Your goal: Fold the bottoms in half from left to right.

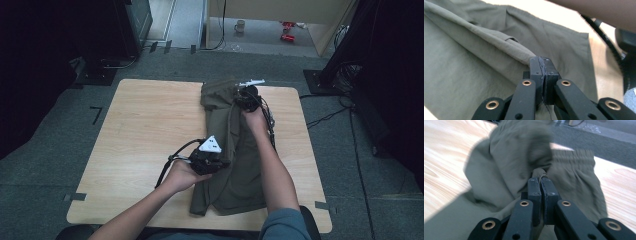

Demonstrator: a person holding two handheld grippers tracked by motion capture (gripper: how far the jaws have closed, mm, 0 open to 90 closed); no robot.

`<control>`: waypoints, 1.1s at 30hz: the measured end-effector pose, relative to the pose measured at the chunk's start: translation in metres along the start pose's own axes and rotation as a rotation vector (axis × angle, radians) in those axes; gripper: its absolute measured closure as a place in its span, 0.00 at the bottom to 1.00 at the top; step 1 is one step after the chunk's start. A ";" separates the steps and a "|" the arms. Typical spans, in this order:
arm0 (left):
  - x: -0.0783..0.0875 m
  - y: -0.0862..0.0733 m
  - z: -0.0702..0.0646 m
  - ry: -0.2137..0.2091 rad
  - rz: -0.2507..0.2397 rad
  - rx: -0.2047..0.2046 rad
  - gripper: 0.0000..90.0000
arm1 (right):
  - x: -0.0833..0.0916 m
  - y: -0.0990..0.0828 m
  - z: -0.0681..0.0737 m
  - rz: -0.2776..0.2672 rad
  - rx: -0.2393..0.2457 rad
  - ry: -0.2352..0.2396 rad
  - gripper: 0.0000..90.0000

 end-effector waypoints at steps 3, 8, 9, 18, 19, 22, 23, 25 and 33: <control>-0.015 -0.008 0.004 0.002 0.025 0.008 1.00 | -0.008 -0.014 -0.005 0.056 0.044 -0.021 0.97; -0.034 -0.030 0.019 0.027 0.081 0.035 1.00 | -0.018 -0.030 -0.006 0.108 0.061 0.001 0.98; -0.035 -0.033 0.022 0.036 0.086 0.031 1.00 | -0.020 -0.031 -0.006 0.105 0.042 0.009 0.98; -0.036 -0.044 0.036 0.041 0.102 0.055 1.00 | -0.030 -0.043 -0.002 0.059 -0.018 -0.001 0.97; -0.033 -0.045 0.040 0.041 0.103 0.055 1.00 | -0.030 -0.043 -0.002 0.062 -0.033 0.005 0.97; -0.028 -0.048 0.048 0.046 0.104 0.059 0.99 | -0.030 -0.043 0.000 0.068 -0.020 0.001 0.97; -0.025 -0.049 0.051 0.050 0.104 0.055 0.99 | -0.031 -0.043 0.001 0.069 -0.017 0.001 0.97; -0.021 -0.050 0.055 0.057 0.104 0.050 0.99 | -0.031 -0.042 0.002 0.068 -0.015 -0.003 0.97; 0.015 -0.060 0.099 0.159 0.106 0.055 0.99 | -0.034 -0.039 0.012 0.052 -0.012 -0.011 0.97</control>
Point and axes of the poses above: each handheld gripper's, and its own axes: x roughly backward along the jaws, y roughly out of its top, z roughly to its left, the point moved 10 cm from there along -x, roughly forward along the jaws, and after that the axes turned 11 degrees about x, right-handed, at the moved point
